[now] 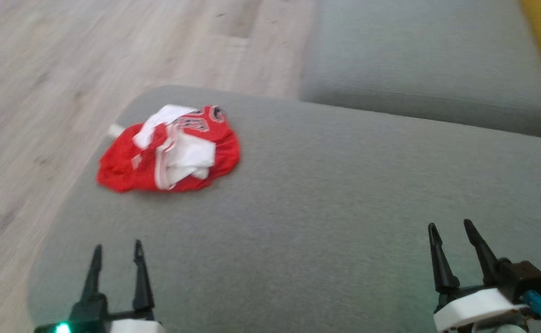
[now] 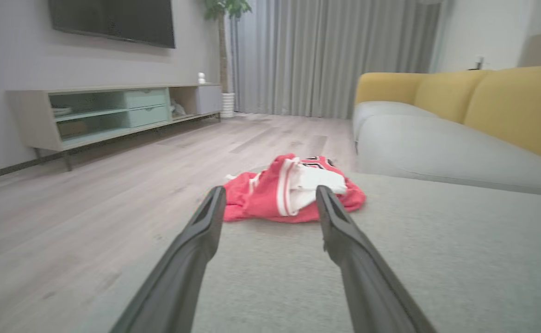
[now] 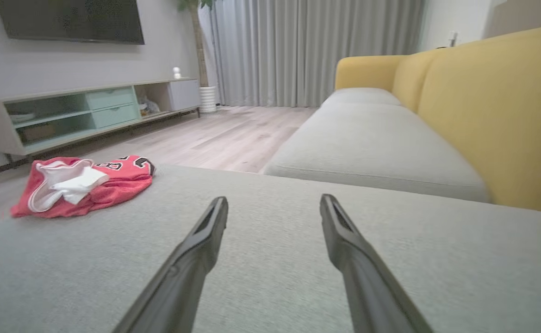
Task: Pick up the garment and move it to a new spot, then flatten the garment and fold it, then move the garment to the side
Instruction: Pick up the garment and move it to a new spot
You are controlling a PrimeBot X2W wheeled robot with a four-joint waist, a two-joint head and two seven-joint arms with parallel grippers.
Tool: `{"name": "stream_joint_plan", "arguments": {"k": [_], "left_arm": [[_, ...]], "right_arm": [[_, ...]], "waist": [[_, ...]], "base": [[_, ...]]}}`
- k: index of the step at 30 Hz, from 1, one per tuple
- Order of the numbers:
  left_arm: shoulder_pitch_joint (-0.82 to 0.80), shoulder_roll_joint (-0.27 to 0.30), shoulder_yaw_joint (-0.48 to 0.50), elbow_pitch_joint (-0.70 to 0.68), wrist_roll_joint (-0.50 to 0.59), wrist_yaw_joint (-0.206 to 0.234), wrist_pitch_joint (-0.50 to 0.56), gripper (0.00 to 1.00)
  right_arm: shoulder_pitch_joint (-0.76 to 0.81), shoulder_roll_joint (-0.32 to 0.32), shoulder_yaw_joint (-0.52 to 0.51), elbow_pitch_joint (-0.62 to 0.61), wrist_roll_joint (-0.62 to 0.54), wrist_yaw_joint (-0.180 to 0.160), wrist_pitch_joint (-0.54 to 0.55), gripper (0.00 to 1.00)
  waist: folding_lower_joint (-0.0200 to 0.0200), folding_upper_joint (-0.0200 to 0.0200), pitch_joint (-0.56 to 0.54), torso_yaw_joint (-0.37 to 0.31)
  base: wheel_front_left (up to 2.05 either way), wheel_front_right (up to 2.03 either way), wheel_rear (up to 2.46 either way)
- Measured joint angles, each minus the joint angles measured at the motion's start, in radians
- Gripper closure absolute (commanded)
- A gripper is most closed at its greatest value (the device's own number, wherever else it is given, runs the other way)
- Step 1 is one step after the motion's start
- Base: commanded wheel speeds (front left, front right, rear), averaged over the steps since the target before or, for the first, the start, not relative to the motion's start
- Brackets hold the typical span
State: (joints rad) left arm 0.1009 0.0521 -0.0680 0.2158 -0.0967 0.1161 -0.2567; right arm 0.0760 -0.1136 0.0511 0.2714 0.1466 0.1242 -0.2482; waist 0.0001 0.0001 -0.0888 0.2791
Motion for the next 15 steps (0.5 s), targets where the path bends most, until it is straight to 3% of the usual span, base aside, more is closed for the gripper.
{"name": "stream_joint_plan", "arguments": {"k": [6, 9, 15], "left_arm": [[0.002, 0.001, 0.041, -0.019, 0.000, 0.002, 0.000, 0.00], [-0.028, 0.002, 0.036, -0.022, 0.027, -0.019, 0.000, 0.00], [-0.330, 0.027, -0.001, 0.009, 0.064, -0.081, 0.000, 0.00]], "right_arm": [[-0.014, -0.008, 0.001, -0.007, -0.003, 0.000, 0.000, 0.00], [-0.032, -0.036, -0.001, -0.009, -0.006, 0.000, 0.000, 0.00], [-0.104, -0.147, 0.018, -0.020, -0.015, 0.000, 0.000, 0.00]], "waist": [[0.0000, 0.0000, 0.053, 0.077], [0.0001, 0.0000, 0.098, 0.097], [0.0002, -0.0001, 0.220, 0.102]], "base": [[0.00, 0.00, 0.00], [0.00, 0.00, 0.00], [0.00, 0.00, 0.00]]}}
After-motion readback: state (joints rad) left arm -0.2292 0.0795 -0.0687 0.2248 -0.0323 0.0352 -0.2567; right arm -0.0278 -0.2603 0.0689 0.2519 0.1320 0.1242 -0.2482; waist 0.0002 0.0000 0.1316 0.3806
